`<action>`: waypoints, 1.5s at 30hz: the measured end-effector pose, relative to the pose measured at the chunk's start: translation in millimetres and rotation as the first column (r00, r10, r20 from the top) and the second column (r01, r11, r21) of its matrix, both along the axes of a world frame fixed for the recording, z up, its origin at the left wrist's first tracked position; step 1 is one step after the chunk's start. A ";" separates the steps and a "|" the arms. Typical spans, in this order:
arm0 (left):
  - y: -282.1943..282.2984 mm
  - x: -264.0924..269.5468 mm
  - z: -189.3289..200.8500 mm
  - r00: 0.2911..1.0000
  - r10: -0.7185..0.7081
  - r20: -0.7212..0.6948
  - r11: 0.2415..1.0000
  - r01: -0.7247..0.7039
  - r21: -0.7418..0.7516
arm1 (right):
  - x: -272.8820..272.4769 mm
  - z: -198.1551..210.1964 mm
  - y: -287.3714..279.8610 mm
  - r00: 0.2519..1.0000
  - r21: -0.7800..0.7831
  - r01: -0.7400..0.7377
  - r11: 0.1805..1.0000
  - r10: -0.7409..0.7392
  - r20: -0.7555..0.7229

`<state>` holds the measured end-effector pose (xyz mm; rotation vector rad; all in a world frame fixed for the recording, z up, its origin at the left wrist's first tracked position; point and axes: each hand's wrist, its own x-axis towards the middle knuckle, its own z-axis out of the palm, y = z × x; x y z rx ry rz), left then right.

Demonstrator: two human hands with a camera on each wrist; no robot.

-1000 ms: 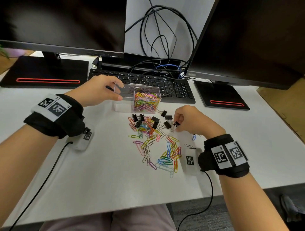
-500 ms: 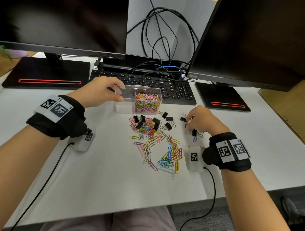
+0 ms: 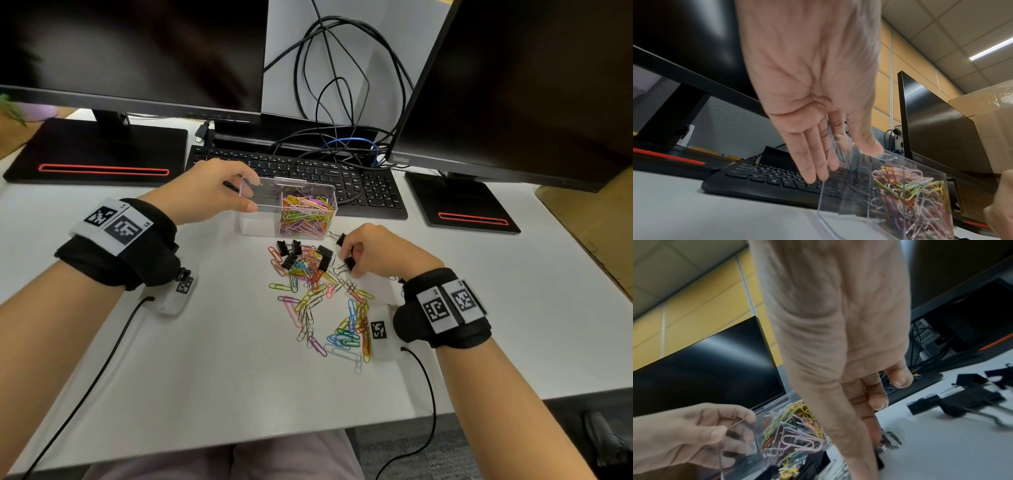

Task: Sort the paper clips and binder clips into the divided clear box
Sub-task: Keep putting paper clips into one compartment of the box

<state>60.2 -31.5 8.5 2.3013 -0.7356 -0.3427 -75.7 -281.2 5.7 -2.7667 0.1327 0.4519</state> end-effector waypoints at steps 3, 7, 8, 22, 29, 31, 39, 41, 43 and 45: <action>0.8 -0.1 0.1 1.000 -0.003 -0.004 1.000 0.002 -0.008 | -3.0 -0.4 -2.8 1.000 0.014 0.019 1.000 -0.019 0.014; 0.8 -1.0 0.0 1.000 -0.005 -0.005 1.000 0.005 -0.012 | -6.9 0.5 -22.4 0.985 0.035 0.164 0.986 -0.165 0.053; 0.5 -1.2 0.2 1.000 -0.004 -0.009 1.000 0.004 -0.014 | -7.0 -0.3 -29.4 0.974 0.006 0.213 0.977 -0.213 0.078; 0.9 -1.3 1.2 1.000 -0.006 -0.006 1.000 0.006 -0.008 | -12.8 3.4 -26.5 0.986 -0.021 0.167 0.986 -0.167 0.023; 0.8 -1.2 1.2 1.000 -0.006 -0.011 1.000 0.006 -0.010 | -19.0 5.7 -11.1 0.989 0.035 0.088 0.995 -0.083 -0.125; 0.9 -1.7 1.8 1.000 -0.006 -0.010 1.000 0.006 -0.007 | -21.2 8.3 -3.8 0.985 0.086 0.061 0.994 -0.046 -0.167; 0.5 -3.0 4.0 1.000 -0.011 -0.010 1.000 0.011 0.004 | -19.1 9.6 -9.3 0.985 -0.162 0.102 0.981 -0.122 -0.121; 0.8 -3.8 3.9 1.000 -0.003 -0.013 1.000 0.003 -0.009 | -22.5 8.3 -2.8 0.975 -0.190 0.082 0.978 -0.118 -0.189; 1.8 -4.9 3.9 1.000 -0.003 -0.017 1.000 0.003 -0.007 | -24.8 7.3 3.4 0.972 -0.156 0.025 0.988 -0.061 -0.229; 1.2 -5.8 5.2 1.000 -0.008 -0.012 1.000 0.008 0.000 | -26.2 7.6 11.5 0.965 -0.097 -0.043 0.994 0.016 -0.260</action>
